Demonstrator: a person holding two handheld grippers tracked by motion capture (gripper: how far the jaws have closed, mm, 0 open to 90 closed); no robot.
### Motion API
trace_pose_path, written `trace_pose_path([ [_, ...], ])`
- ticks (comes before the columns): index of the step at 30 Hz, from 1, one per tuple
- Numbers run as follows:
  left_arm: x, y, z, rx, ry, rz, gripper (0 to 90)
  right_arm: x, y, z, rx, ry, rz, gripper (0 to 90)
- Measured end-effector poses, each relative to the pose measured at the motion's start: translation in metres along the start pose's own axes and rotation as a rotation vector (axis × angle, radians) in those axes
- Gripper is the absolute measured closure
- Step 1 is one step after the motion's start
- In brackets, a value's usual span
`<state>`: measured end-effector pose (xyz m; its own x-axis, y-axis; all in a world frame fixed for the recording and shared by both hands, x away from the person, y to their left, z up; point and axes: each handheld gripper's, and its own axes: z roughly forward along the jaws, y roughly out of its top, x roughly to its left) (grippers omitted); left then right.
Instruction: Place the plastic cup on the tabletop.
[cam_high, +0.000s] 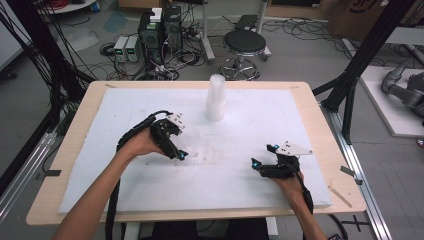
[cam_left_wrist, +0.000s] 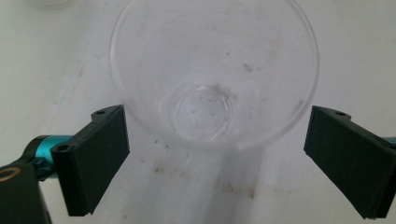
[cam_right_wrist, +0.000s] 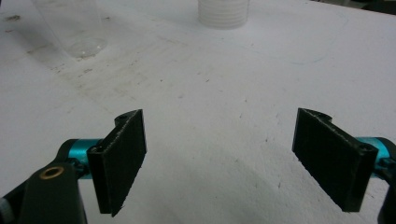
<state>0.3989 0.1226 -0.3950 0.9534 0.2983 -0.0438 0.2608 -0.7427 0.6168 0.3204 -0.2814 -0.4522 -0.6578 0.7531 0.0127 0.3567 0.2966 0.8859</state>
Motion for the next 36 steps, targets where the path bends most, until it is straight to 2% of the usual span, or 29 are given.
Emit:
trace_pose_path([
  [2,-0.003,-0.008,-0.008,-0.037,0.013,-0.008,6.6,0.0,0.0,-0.001,-0.005,-0.001,0.0,17.2],
  [3,-0.003,-0.008,-0.008,-0.037,0.013,-0.008,6.6,0.0,0.0,-0.001,-0.005,-0.001,0.0,17.2],
  [4,-0.005,-0.018,-0.016,-0.072,0.029,-0.02,6.6,0.0,-0.001,-0.001,-0.012,0.001,0.002,17.2],
  [6,-0.008,-0.028,-0.023,-0.098,0.04,-0.033,6.6,-0.001,-0.001,-0.002,-0.017,0.002,0.007,17.2],
  [11,-0.021,-0.058,-0.035,-0.211,0.082,-0.094,6.6,-0.002,-0.002,-0.004,-0.045,0.003,0.02,17.3],
  [12,-0.023,-0.065,-0.037,-0.226,0.109,-0.11,6.6,-0.002,-0.002,-0.005,-0.053,0.002,0.019,17.3],
  [13,-0.023,-0.065,-0.037,-0.226,0.109,-0.11,6.7,-0.001,-0.003,-0.006,-0.057,-0.003,0.019,17.2],
  [14,-0.027,-0.078,-0.04,-0.271,0.148,-0.144,6.6,-0.001,-0.003,-0.006,-0.062,-0.005,0.014,17.2],
  [15,-0.028,-0.084,-0.041,-0.293,0.165,-0.161,6.7,-0.001,-0.003,-0.006,-0.064,-0.001,0.014,17.3],
  [18,-0.034,-0.1,-0.042,-0.351,0.206,-0.193,6.7,-0.001,-0.004,-0.007,-0.077,-0.004,0.017,17.2],
  [20,-0.038,-0.11,-0.042,-0.397,0.218,-0.211,6.7,-0.001,-0.004,-0.008,-0.085,-0.006,0.012,17.3],
  [22,-0.043,-0.119,-0.041,-0.426,0.245,-0.228,6.7,-0.001,-0.004,-0.009,-0.093,-0.008,0.008,17.2],
  [25,-0.046,-0.127,-0.039,-0.449,0.257,-0.234,6.7,0.0,-0.005,-0.01,-0.099,-0.014,0.009,17.3],
  [26,-0.05,-0.135,-0.037,-0.463,0.288,-0.244,6.7,0.0,-0.005,-0.01,-0.106,-0.015,0.016,17.3],
  [28,-0.052,-0.143,-0.035,-0.505,0.316,-0.269,6.6,-0.001,-0.005,-0.01,-0.112,-0.015,0.013,17.3],
  [32,-0.058,-0.152,-0.032,-0.545,0.381,-0.287,6.7,0.0,-0.006,-0.011,-0.116,-0.015,0.003,17.2],
  [36,-0.062,-0.155,-0.031,-0.565,0.419,-0.281,6.7,0.0,-0.006,-0.011,-0.117,-0.014,0.004,17.3],
])
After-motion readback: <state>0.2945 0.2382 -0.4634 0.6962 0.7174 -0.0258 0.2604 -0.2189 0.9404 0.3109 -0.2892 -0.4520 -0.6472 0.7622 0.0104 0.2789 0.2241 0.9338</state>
